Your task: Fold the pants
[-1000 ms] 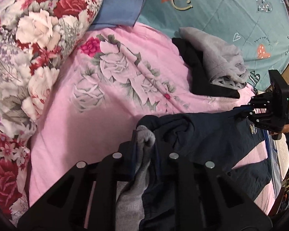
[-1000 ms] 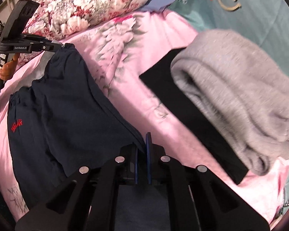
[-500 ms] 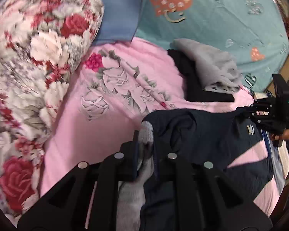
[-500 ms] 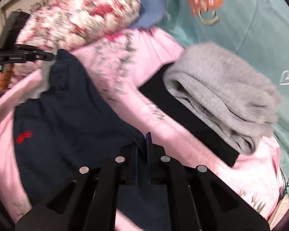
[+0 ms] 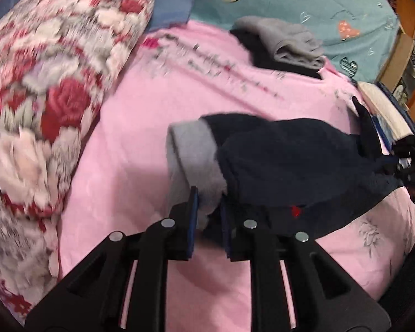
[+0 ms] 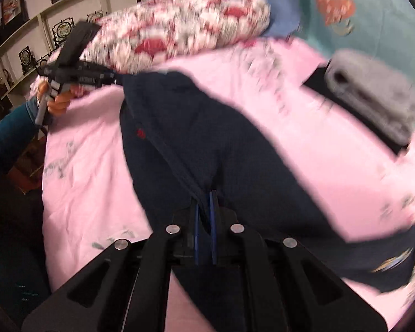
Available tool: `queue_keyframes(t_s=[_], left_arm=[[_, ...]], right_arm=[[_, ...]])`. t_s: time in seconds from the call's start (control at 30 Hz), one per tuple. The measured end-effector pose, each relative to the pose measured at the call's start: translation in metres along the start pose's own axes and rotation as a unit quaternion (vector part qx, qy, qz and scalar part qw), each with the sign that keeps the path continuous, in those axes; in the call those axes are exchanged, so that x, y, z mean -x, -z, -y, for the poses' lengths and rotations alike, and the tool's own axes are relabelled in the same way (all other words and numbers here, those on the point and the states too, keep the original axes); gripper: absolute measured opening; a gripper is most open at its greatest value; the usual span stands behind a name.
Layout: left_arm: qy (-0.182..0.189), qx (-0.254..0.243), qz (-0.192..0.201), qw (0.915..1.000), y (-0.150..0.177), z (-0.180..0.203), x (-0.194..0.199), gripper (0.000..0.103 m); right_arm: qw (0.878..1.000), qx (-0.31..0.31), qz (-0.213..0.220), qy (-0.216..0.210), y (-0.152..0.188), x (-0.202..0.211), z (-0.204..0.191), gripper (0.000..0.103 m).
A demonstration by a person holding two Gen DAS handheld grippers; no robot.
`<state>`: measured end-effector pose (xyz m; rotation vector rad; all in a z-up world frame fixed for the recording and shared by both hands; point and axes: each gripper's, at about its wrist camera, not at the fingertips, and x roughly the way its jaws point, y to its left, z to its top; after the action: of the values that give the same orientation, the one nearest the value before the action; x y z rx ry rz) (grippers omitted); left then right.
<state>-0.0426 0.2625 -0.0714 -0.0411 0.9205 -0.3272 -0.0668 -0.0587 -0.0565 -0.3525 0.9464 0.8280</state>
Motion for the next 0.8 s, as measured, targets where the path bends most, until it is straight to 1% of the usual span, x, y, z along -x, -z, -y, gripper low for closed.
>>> queue_keyframes(t_s=[0.03,0.07,0.1,0.17,0.2,0.27,0.33,0.4,0.47,0.5,0.53,0.57,0.63,0.67,0.7,0.73,0.77,0.8], left_arm=[[-0.006,0.005,-0.005,1.0000,0.002,-0.002,-0.002,0.017],[-0.004,0.011,-0.008,0.9999,0.004,-0.004,-0.003,0.017],[-0.010,0.006,-0.012,0.9999,0.005,-0.004,-0.002,0.019],[-0.031,-0.013,-0.021,0.9992,0.011,-0.001,0.004,0.020],[-0.039,-0.014,-0.021,0.9989,0.014,-0.004,0.008,0.021],[-0.045,0.001,-0.019,0.9988,0.015,-0.012,0.019,0.021],[-0.037,0.021,-0.003,0.9991,0.012,-0.017,0.031,0.021],[-0.024,0.024,0.023,0.9992,0.002,-0.009,0.043,0.027],[-0.016,0.011,0.049,0.9986,-0.010,0.007,0.050,0.049],[-0.014,0.003,0.060,0.9981,-0.016,0.017,0.050,0.052],[-0.010,-0.005,0.065,0.9978,-0.022,0.025,0.048,0.053],[-0.002,-0.014,0.064,0.9978,-0.029,0.036,0.042,0.054],[-0.003,-0.028,0.055,0.9981,-0.035,0.049,0.029,0.054],[-0.007,-0.033,0.042,0.9986,-0.034,0.054,0.017,0.054],[-0.009,-0.033,0.029,0.9990,-0.032,0.055,0.008,0.054],[-0.017,-0.032,0.013,0.9992,-0.026,0.054,-0.003,0.054],[-0.032,-0.031,-0.006,0.9990,-0.018,0.050,-0.014,0.054],[-0.045,-0.030,-0.020,0.9983,-0.010,0.046,-0.022,0.055]], right_arm=[[1.000,-0.002,-0.010,0.000,0.005,-0.010,-0.003,0.007],[1.000,-0.009,-0.016,-0.001,0.010,-0.015,-0.003,0.007],[1.000,-0.017,-0.019,-0.005,0.014,-0.016,-0.005,0.007],[1.000,-0.025,-0.016,-0.008,0.017,-0.017,-0.006,0.007],[0.999,-0.029,-0.011,-0.010,0.017,-0.015,-0.007,0.007],[0.999,-0.039,-0.001,-0.018,0.016,-0.011,-0.006,0.007],[0.998,-0.049,0.008,-0.028,0.016,-0.005,-0.005,0.007],[0.997,-0.059,0.010,-0.041,0.016,-0.001,-0.004,0.007],[0.997,-0.061,0.012,-0.048,0.019,0.004,-0.007,0.007],[0.997,-0.060,0.010,-0.051,0.020,0.005,-0.008,0.007],[0.997,-0.061,0.009,-0.054,0.022,0.006,-0.011,0.007],[0.996,-0.065,0.005,-0.053,0.025,0.003,-0.013,0.007],[0.998,-0.053,-0.018,-0.038,0.031,-0.008,-0.020,0.008],[0.998,-0.038,-0.034,-0.027,0.035,-0.015,-0.026,0.013],[0.998,-0.030,-0.042,-0.024,0.038,-0.018,-0.030,0.023],[0.998,-0.024,-0.034,-0.038,0.039,-0.015,-0.034,0.034],[0.998,-0.025,-0.036,-0.054,0.039,-0.011,-0.035,0.053],[0.997,-0.026,-0.039,-0.056,0.036,-0.004,-0.033,0.055]])
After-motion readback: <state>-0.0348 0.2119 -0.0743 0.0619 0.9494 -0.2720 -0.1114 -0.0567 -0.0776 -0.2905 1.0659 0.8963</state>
